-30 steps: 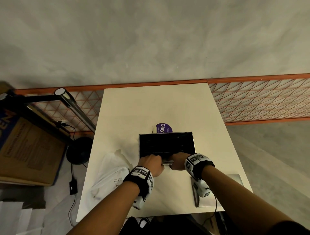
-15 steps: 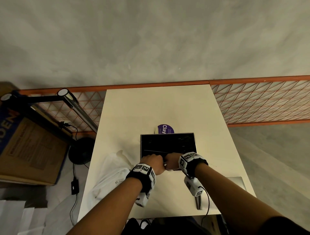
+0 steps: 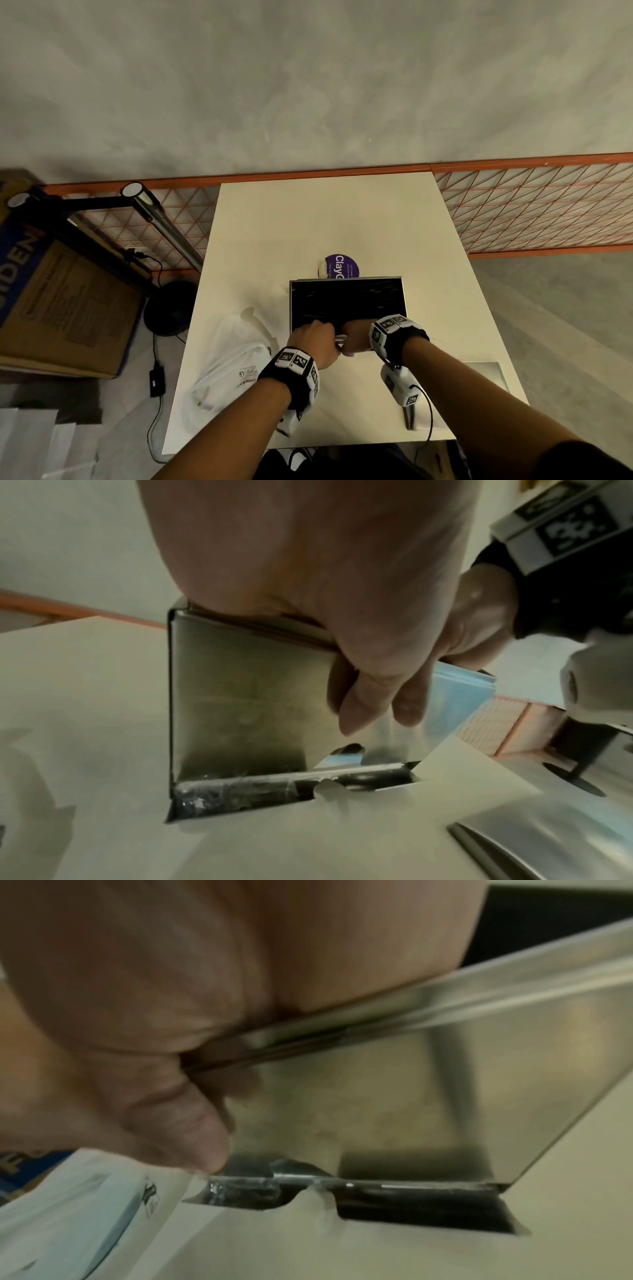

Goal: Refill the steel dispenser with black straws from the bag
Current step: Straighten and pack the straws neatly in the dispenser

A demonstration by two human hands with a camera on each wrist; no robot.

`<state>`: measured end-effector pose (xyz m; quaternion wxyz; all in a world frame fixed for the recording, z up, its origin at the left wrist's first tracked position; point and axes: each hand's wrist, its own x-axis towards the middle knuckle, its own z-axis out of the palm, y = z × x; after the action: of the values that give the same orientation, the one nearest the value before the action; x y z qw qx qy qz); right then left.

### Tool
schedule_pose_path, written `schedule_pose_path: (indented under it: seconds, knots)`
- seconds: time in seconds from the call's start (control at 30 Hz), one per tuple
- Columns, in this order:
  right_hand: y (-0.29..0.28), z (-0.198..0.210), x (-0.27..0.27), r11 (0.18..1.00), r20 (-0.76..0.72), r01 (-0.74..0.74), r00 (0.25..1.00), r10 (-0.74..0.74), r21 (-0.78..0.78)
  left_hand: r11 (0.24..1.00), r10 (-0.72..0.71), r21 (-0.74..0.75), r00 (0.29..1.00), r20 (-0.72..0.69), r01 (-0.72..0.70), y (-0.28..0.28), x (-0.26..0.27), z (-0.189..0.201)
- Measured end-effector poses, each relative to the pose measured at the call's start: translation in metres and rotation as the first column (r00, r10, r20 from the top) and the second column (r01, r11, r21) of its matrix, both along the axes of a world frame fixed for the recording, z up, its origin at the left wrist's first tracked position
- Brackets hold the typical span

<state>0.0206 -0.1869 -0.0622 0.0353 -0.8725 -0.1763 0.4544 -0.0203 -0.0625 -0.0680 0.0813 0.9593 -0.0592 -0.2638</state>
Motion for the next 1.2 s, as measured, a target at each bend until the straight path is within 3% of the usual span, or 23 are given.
schedule_pose_path:
  seconds: [0.33,0.7,0.83,1.0,1.2]
  knots:
    - [-0.012,0.000,-0.004,0.993,0.101,-0.005,0.995,-0.007,0.117,1.000,0.020,0.003,0.998,-0.059,-0.020,-0.001,0.005,0.005]
    - [-0.043,-0.004,-0.009,0.994,0.123,0.053,0.990,-0.065,0.100,1.000,0.000,0.005,1.000,0.014,-0.001,0.000,-0.003,0.002]
    - [-0.053,-0.003,-0.013,0.981,0.192,0.056,0.977,-0.092,0.183,1.000,-0.019,0.016,0.998,0.064,0.019,0.000,-0.003,0.002]
    - [-0.054,-0.002,-0.018,0.912,0.326,-0.019,0.937,-0.127,0.409,0.997,-0.064,0.051,0.989,0.137,0.057,0.002,0.001,0.002]
    - [-0.041,0.008,-0.013,0.969,0.347,-0.116,0.937,0.034,0.218,0.993,-0.118,0.032,0.976,0.182,0.114,0.010,0.006,0.008]
